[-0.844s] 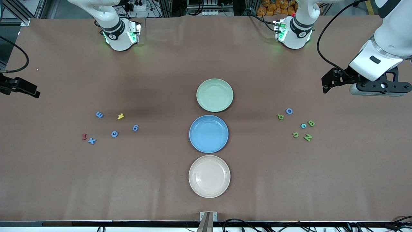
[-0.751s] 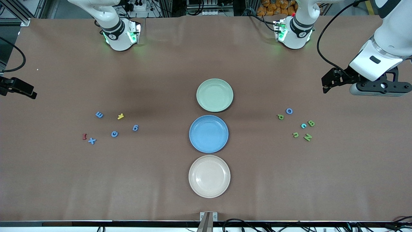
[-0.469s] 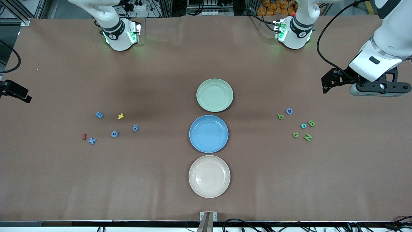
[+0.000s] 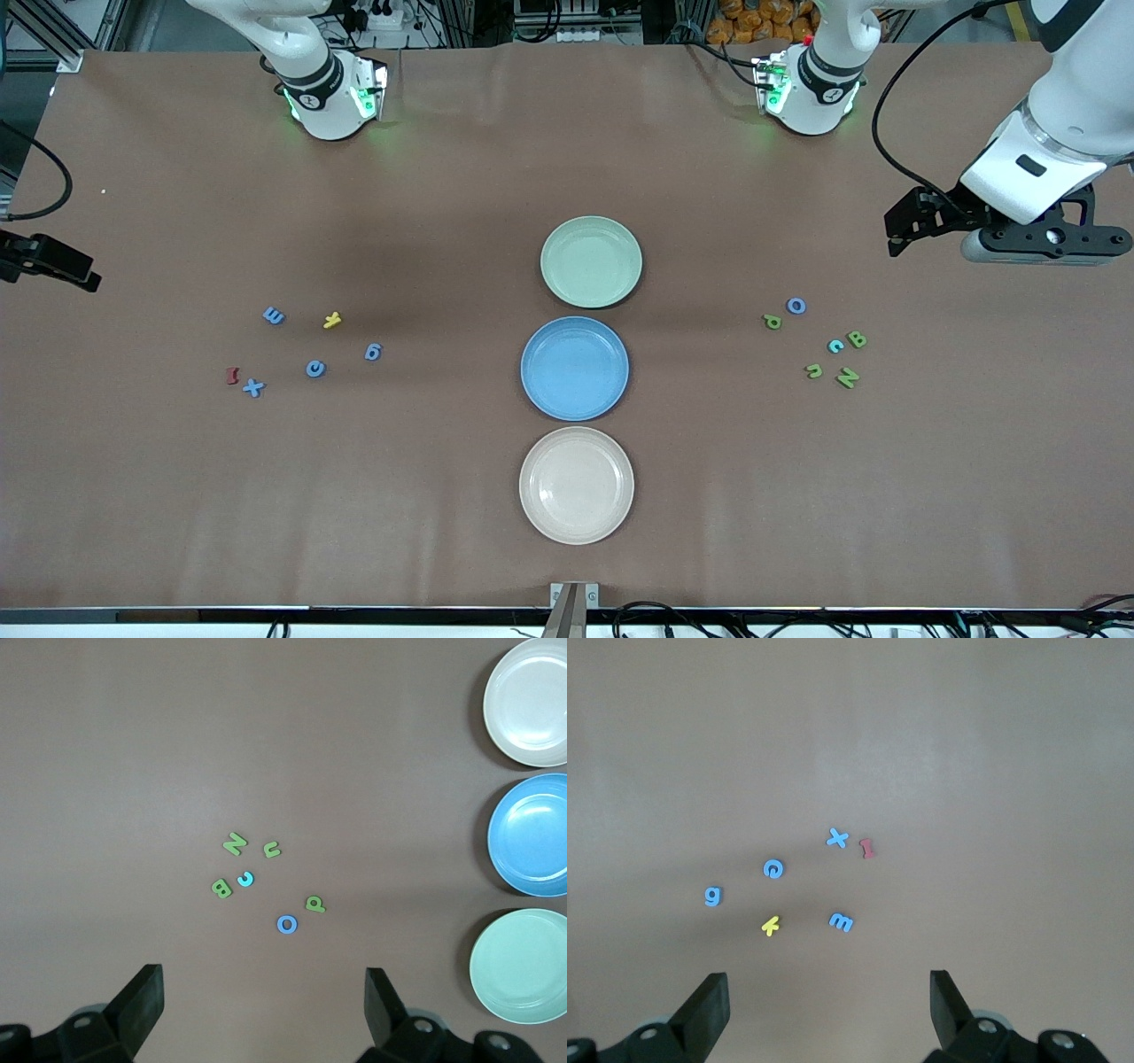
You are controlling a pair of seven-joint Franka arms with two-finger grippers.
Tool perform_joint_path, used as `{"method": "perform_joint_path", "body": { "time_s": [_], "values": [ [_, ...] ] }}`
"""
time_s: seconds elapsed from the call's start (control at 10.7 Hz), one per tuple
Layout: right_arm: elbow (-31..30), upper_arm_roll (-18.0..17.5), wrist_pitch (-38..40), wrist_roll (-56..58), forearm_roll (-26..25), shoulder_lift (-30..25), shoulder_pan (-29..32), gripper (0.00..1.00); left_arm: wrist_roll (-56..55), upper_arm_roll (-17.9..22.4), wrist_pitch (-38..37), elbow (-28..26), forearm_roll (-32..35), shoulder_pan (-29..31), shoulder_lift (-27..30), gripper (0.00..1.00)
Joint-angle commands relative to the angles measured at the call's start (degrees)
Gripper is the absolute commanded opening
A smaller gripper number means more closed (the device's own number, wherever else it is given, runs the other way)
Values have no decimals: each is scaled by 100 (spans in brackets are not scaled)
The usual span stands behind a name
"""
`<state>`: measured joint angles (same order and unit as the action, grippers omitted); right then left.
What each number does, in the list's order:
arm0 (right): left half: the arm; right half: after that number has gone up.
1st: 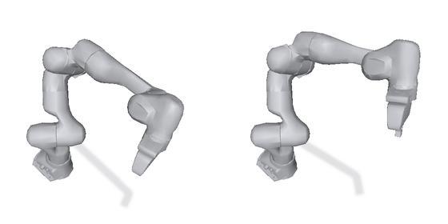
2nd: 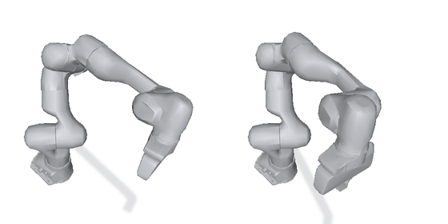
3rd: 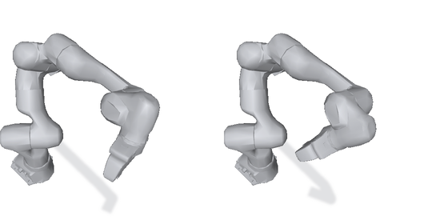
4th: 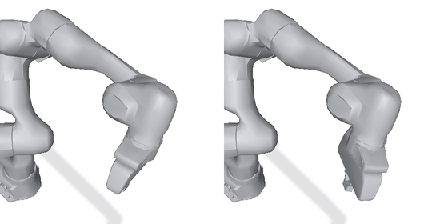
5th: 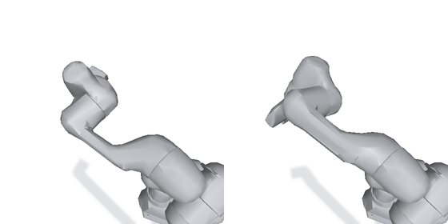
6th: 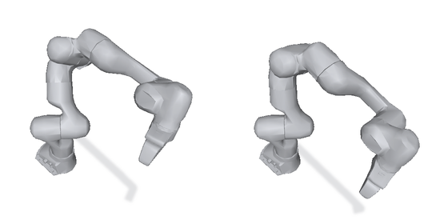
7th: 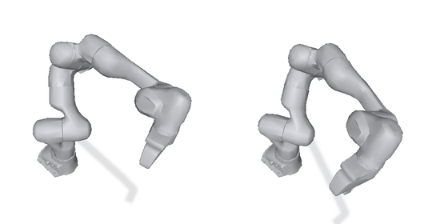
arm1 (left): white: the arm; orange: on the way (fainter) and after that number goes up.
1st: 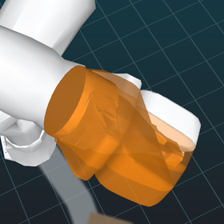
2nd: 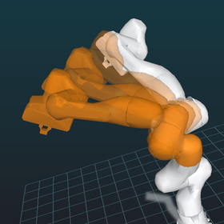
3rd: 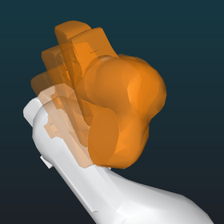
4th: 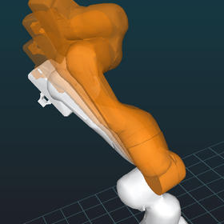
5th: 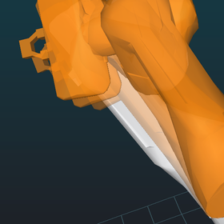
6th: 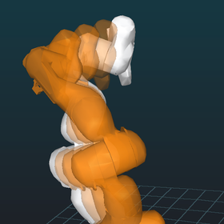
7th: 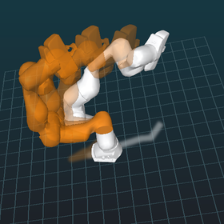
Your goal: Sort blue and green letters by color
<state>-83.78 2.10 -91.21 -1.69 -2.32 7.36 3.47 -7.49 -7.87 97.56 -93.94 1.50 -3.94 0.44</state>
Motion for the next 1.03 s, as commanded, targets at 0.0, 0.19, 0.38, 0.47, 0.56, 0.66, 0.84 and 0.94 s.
{"method": "perform_joint_path", "body": {
  "time_s": [0.0, 0.19, 0.38, 0.47, 0.56, 0.66, 0.84, 0.94],
  "values": [
    [-304, -25, -202, -112, -50, 196, 14, 100, -7, 14, -27, -63, -45, 51, 53, 100],
    [-1390, -25, -1060, -16, -6, -49, 14, 100, -68, 23, -131, -150, -53, 121, -52, 100],
    [-2821, -25, -2438, 516, 3, -330, 14, 100, -673, -30, -150, -457, -115, 60, -62, 100],
    [-3472, -25, -3046, 1086, 20, -392, 101, 100, -701, -39, -28, -676, -176, 60, -27, 100],
    [-3975, -25, -3461, 1762, 203, -454, 197, 100, -701, -39, 269, -1035, -403, 86, 60, 100],
    [-4275, -17, -3587, 2552, 484, -455, 268, 100, -710, -39, 672, -1465, -466, 103, 218, 100],
    [-4847, -17, -4094, 3881, 565, -446, 382, 100, -858, -82, 1316, -2161, -528, 60, 412, 100],
    [-5102, -17, -4463, 4417, 566, -411, 383, 100, -964, -179, 1362, -2277, -659, 68, 413, 100]
  ]
}}
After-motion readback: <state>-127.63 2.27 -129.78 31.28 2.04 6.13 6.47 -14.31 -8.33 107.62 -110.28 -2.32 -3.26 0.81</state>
